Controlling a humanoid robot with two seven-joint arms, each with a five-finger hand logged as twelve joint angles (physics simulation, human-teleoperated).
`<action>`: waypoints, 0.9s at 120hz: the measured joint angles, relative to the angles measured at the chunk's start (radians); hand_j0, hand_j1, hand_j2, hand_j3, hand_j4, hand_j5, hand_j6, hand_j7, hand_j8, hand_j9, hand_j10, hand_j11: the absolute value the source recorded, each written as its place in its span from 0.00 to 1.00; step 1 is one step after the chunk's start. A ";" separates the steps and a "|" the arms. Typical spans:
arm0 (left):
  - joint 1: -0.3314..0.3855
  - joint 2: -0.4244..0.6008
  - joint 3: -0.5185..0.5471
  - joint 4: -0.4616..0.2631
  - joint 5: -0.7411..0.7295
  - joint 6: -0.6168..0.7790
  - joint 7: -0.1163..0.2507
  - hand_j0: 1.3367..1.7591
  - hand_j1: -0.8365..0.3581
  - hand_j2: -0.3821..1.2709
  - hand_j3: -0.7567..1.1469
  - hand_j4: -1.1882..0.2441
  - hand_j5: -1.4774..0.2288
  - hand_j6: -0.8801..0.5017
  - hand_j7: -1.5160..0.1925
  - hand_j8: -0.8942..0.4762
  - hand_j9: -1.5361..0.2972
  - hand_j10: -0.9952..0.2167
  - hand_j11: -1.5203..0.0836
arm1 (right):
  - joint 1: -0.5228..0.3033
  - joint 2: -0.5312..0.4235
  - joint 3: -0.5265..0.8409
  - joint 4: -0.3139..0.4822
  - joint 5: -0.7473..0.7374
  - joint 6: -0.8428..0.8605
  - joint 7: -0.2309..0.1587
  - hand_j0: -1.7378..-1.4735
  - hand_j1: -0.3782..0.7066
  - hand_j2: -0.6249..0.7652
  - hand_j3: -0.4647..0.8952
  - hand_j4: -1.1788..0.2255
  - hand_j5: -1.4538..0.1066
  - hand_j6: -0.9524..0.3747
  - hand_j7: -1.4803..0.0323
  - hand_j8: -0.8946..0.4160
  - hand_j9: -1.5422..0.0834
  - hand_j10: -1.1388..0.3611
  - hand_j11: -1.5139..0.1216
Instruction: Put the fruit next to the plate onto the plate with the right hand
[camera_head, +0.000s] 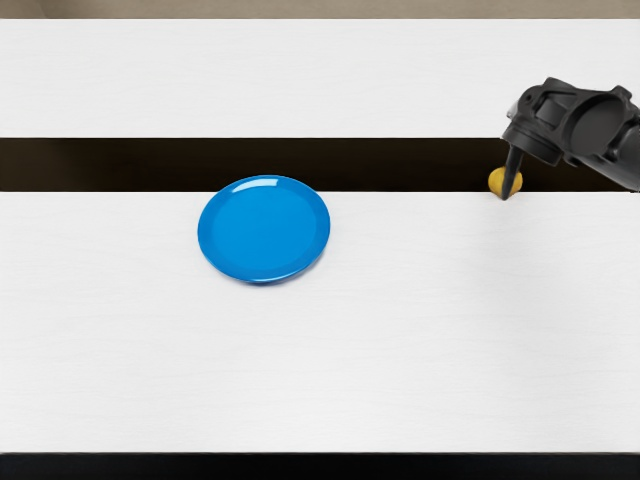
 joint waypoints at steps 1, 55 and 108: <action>0.000 0.000 0.000 0.000 0.000 0.000 0.000 0.76 0.99 0.23 0.40 0.83 0.86 0.63 0.88 0.65 0.84 0.82 0.94 | -0.005 0.002 0.001 -0.007 0.000 0.000 0.000 0.30 0.06 0.45 0.34 0.82 0.91 0.69 0.95 0.66 0.93 0.74 0.90; 0.000 0.000 0.000 0.000 0.000 0.000 0.000 0.76 0.99 0.23 0.40 0.83 0.86 0.63 0.88 0.65 0.84 0.82 0.94 | -0.156 0.061 0.070 -0.236 -0.002 -0.001 0.035 0.30 0.06 0.45 0.34 0.82 0.91 0.69 0.95 0.66 0.92 0.74 0.90; 0.000 0.000 0.000 0.000 0.000 0.000 0.000 0.76 0.99 0.23 0.40 0.83 0.86 0.63 0.88 0.65 0.84 0.82 0.94 | -0.201 0.101 0.101 -0.320 0.002 -0.006 0.190 0.30 0.13 0.44 0.34 0.77 0.85 0.65 0.90 0.61 0.88 0.70 0.85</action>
